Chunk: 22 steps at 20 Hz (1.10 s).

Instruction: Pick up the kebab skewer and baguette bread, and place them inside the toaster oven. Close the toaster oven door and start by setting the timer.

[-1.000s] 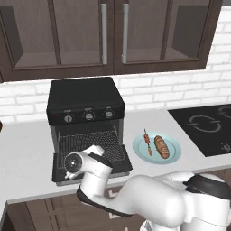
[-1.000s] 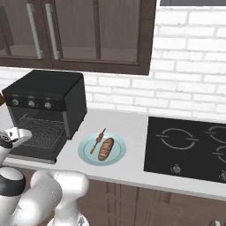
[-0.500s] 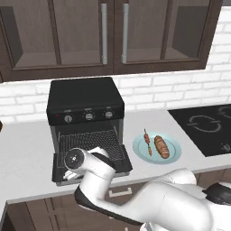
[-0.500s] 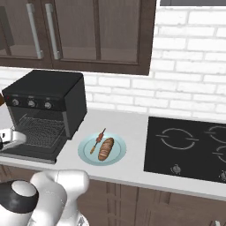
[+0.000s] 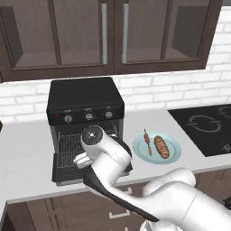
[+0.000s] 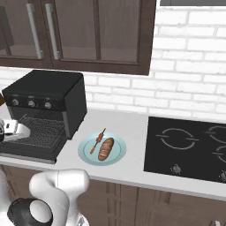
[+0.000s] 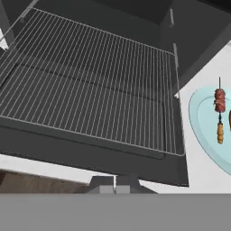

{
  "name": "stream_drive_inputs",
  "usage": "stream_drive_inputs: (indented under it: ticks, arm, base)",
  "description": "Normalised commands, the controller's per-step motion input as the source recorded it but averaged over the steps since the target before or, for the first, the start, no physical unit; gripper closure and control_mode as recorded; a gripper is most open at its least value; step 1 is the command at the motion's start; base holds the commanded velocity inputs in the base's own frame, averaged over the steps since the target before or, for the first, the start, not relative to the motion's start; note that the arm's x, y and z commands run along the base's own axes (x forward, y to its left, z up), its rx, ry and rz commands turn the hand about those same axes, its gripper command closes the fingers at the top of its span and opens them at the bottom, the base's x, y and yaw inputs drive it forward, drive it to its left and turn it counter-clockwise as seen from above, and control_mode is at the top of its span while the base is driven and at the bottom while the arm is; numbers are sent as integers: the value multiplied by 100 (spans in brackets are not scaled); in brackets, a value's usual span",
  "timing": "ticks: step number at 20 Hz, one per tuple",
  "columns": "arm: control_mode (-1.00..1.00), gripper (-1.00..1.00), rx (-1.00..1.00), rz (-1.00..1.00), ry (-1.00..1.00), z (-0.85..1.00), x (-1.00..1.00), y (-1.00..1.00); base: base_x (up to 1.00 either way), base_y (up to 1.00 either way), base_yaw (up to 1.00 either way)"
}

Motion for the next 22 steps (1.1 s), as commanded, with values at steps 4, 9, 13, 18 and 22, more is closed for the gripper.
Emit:
stream_drive_inputs:
  ticks: [4, 9, 13, 18, 22]
  arm:
    - [-100, 100, 4, 0, 12, 19, -7, -100]
    - [-100, -100, 2, 0, 14, 15, -4, -100]
    - [-100, -100, 3, -1, 19, 3, 0, -100]
    - [-100, -100, 9, -7, 16, -2, 28, -89]
    - [-100, -100, 15, -15, 17, -22, 75, -73]
  base:
    - [0, 0, 0]
    - [0, 0, 0]
    - [0, 0, 0]
    - [0, 0, 0]
    - [0, 0, 0]
